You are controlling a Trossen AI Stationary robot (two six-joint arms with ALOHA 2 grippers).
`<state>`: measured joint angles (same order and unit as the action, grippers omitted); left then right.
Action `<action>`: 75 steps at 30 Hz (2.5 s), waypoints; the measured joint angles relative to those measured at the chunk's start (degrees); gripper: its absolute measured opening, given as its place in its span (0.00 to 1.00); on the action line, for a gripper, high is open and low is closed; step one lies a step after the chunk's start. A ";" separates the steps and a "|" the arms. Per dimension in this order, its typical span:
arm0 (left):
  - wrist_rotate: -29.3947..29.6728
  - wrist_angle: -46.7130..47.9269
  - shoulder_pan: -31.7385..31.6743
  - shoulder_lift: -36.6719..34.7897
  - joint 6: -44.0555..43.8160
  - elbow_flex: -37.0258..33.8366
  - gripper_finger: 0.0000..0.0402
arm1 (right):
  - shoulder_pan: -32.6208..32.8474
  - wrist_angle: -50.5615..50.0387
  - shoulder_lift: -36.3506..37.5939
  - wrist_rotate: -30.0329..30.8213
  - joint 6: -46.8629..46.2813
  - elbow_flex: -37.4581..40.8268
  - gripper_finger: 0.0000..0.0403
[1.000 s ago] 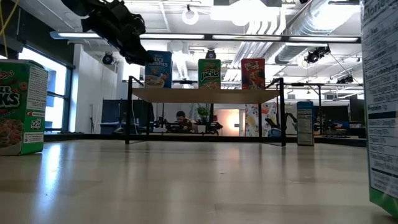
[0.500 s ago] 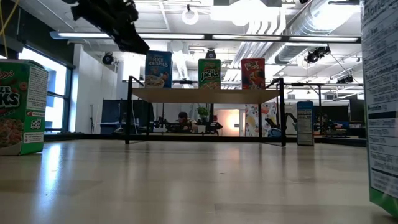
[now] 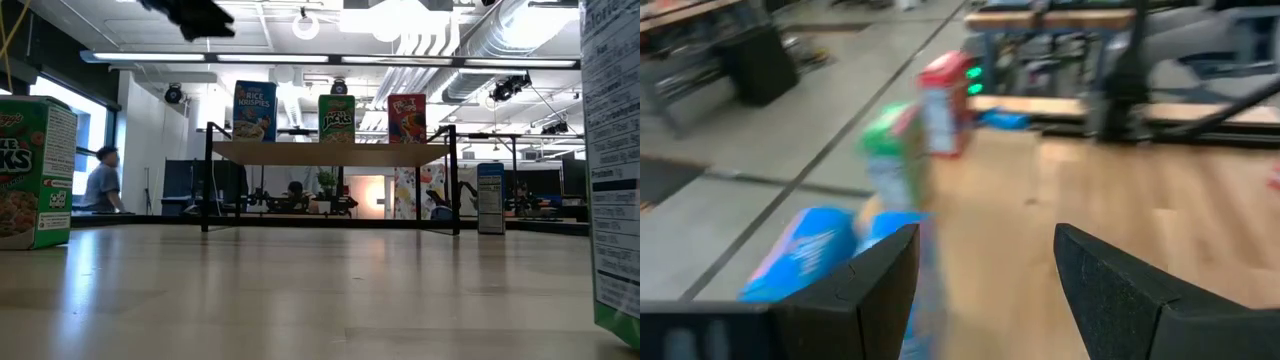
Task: Stack cereal on shelf
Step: Put the bottom green cereal box on the shelf aligned with the other green cereal box
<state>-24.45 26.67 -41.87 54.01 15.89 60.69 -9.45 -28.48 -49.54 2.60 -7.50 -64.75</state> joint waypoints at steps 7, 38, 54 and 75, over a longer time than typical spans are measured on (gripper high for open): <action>3.59 -4.67 11.52 -0.98 -2.97 0.00 0.56 | 0.00 0.01 0.00 0.00 0.00 0.00 0.58; 35.64 -17.27 54.88 18.51 -15.69 7.38 0.56 | 0.01 -0.01 0.00 0.01 -0.01 0.00 0.58; 39.06 -13.75 64.30 36.47 -21.51 20.79 0.56 | 0.01 -0.01 0.00 0.00 0.00 0.00 0.58; 41.66 -13.03 70.95 52.75 -32.16 28.46 0.56 | -0.01 -0.44 0.00 0.00 -0.01 0.00 0.58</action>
<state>17.22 13.64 29.08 106.77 -16.27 89.14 -9.45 -28.93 -49.54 2.60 -7.51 -64.75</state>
